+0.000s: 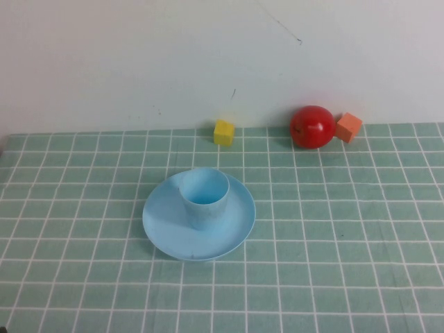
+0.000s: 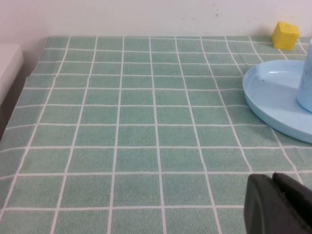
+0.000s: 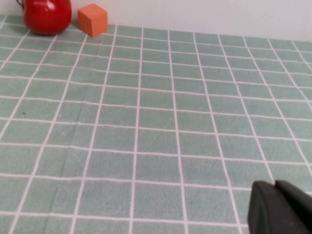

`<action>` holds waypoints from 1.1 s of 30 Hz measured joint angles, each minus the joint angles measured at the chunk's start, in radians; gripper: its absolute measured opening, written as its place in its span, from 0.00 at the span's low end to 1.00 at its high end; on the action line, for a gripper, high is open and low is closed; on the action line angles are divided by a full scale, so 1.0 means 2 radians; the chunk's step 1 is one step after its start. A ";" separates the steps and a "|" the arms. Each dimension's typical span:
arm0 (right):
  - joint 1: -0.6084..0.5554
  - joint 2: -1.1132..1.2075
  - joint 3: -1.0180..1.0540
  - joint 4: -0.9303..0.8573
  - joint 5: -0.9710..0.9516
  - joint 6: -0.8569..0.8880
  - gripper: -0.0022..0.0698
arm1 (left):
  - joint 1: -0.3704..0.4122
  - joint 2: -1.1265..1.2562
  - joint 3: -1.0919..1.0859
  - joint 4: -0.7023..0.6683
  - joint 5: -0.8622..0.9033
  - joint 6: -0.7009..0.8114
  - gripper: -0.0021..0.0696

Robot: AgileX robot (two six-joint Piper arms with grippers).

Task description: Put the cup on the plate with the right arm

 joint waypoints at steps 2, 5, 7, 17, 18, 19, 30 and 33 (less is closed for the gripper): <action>0.000 0.000 0.000 0.000 0.000 0.000 0.03 | 0.000 0.000 0.000 0.000 0.000 0.000 0.03; 0.000 0.000 0.000 0.000 0.000 0.000 0.03 | 0.000 0.000 0.000 0.000 0.000 0.000 0.03; 0.000 0.000 0.000 0.000 0.000 0.000 0.03 | 0.000 0.000 0.000 0.000 0.000 0.000 0.03; 0.000 0.000 0.000 0.000 0.000 0.000 0.03 | 0.008 0.000 0.000 0.000 0.000 0.000 0.03; 0.000 0.000 0.000 0.000 0.000 0.000 0.03 | 0.013 0.000 0.000 0.000 0.000 0.000 0.03; 0.000 0.000 0.000 0.000 0.000 0.000 0.03 | 0.017 0.000 0.000 0.000 0.000 0.000 0.02; 0.000 0.000 0.000 0.001 0.000 0.000 0.03 | 0.028 0.000 0.000 0.000 0.000 0.000 0.02; 0.000 0.000 0.000 0.001 0.000 0.000 0.03 | 0.028 0.000 0.000 0.000 0.000 0.000 0.02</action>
